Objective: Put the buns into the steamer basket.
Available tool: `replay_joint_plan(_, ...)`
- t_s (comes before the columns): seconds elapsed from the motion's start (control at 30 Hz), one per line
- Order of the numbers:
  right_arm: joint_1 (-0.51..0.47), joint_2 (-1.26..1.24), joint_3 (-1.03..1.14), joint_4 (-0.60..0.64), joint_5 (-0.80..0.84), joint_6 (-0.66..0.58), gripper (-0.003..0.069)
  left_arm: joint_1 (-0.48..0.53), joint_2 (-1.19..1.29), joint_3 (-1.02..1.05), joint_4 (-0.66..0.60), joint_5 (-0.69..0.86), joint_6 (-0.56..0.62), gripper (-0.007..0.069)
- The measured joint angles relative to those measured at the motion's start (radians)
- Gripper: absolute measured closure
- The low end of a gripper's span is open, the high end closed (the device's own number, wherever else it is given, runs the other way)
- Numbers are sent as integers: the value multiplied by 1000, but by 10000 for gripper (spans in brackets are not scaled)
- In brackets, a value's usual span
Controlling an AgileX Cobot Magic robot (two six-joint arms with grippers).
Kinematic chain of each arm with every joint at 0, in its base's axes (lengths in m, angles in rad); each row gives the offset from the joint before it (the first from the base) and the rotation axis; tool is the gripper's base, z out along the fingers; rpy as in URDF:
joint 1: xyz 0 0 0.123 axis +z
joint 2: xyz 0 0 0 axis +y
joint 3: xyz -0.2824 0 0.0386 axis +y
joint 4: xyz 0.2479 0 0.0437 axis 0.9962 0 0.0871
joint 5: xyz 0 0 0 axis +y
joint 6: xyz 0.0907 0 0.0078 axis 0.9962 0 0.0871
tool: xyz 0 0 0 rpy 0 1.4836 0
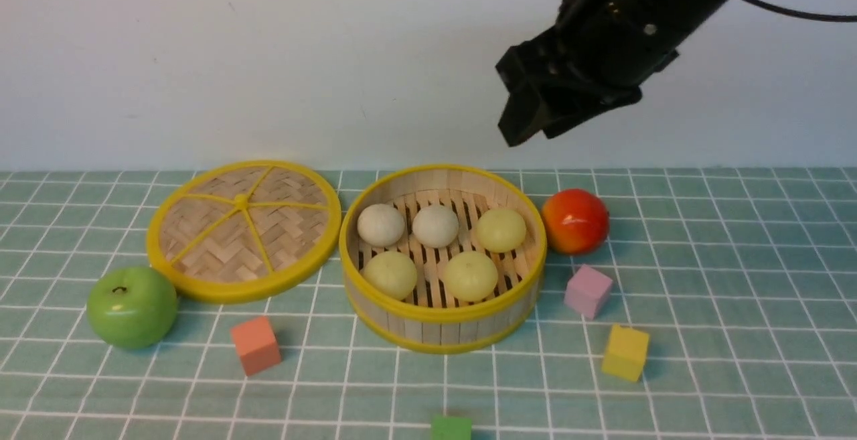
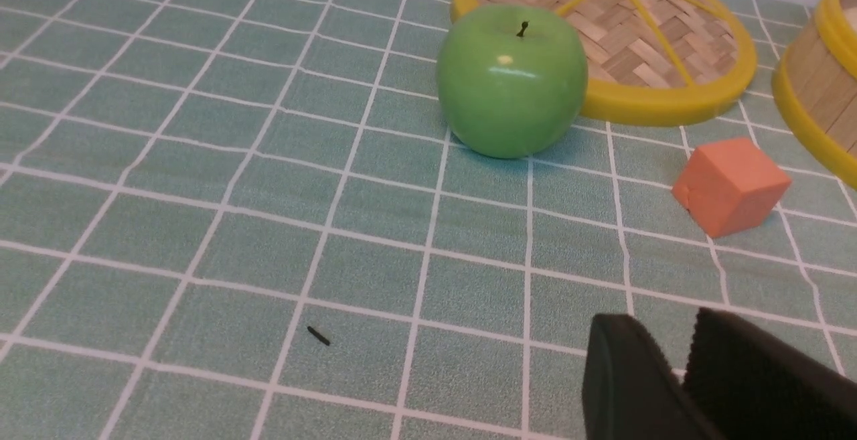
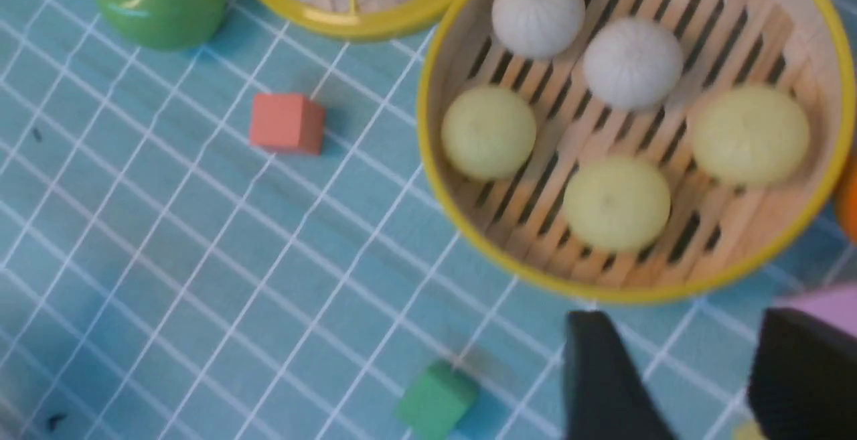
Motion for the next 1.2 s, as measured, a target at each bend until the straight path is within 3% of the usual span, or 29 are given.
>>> replay_joint_plan(0.03, 0, -8, 11, 0, 1, 3, 416, 0, 0, 0, 0, 0, 0, 459)
replay_joint_plan(0.07, 2, -73, 114, -12, 4, 18, 515, 0, 0, 0, 0, 0, 0, 456)
replay_joint_plan(0.13, 3, -156, 226, -29, 6, 24, 627, 0, 0, 0, 0, 0, 0, 452)
replay_joint_plan(0.2, 3, -237, 348, -52, 6, 27, 669, 0, 0, 0, 1, 0, 0, 449)
replay_joint_plan(0.47, 3, -440, 611, -79, 11, 31, 675, 0, 0, 0, 1, 0, 0, 442)
replay_joint_plan(0.83, -11, -516, 629, -123, 2, -8, 673, 0, 0, 0, 1, 0, 0, 438)
replay_joint_plan(0.97, -70, -631, 666, -169, -124, -53, 671, 0, 0, 0, 1, 0, 0, 433)
replay_joint_plan(1.2, -229, -1024, 1025, -192, -482, -65, 666, 0, 0, 0, 1, 0, 0, 426)
